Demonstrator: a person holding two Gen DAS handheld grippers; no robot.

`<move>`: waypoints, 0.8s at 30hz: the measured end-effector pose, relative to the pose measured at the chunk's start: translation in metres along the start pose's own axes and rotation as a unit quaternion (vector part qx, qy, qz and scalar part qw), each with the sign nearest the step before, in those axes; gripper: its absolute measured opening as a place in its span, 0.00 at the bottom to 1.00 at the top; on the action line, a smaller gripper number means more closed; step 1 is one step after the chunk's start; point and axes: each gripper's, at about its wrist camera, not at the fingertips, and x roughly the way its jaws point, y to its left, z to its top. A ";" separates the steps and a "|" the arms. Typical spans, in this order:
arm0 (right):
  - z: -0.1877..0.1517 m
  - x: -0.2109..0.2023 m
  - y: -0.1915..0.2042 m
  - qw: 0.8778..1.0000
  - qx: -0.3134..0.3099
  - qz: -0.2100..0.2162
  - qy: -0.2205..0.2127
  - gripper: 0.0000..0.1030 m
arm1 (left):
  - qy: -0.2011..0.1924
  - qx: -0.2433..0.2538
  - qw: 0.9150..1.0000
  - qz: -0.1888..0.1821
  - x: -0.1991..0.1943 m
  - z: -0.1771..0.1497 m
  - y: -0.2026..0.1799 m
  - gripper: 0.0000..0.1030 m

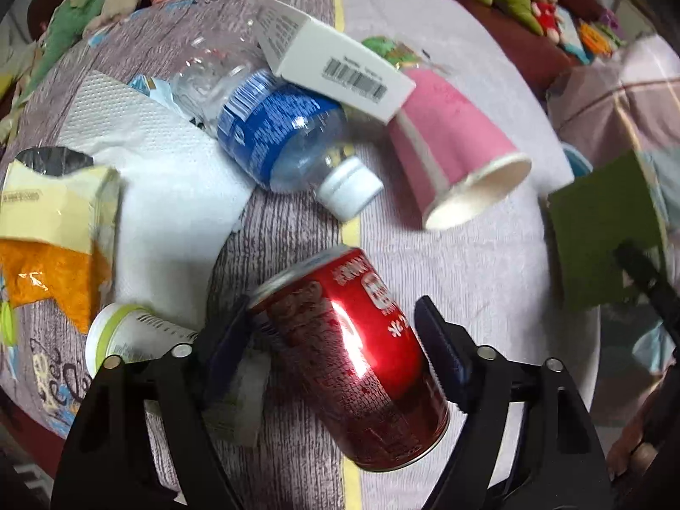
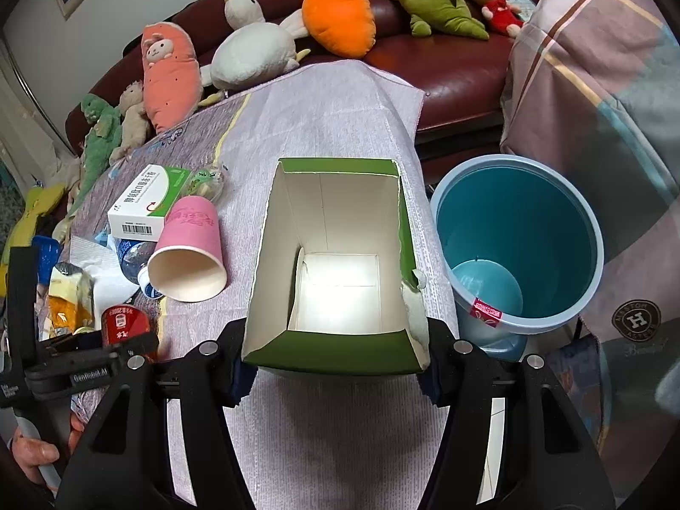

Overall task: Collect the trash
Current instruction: 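Grasp the green box with the right tool while the left tool grasps the red can, then carry the red can and green box over the teal bin with both tools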

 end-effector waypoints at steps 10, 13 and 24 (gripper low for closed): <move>-0.003 -0.003 -0.001 1.000 0.001 0.003 0.002 0.56 | -0.010 0.003 1.000 -0.011 -0.001 -0.015 -0.003 0.71; -0.005 -0.005 -0.002 1.000 0.004 0.006 0.005 0.56 | -0.019 -0.007 1.000 -0.023 -0.008 -0.012 0.008 0.63; -0.006 -0.007 0.002 1.000 0.005 0.007 0.011 0.56 | -0.072 0.052 0.994 -0.070 -0.030 -0.021 -0.017 0.56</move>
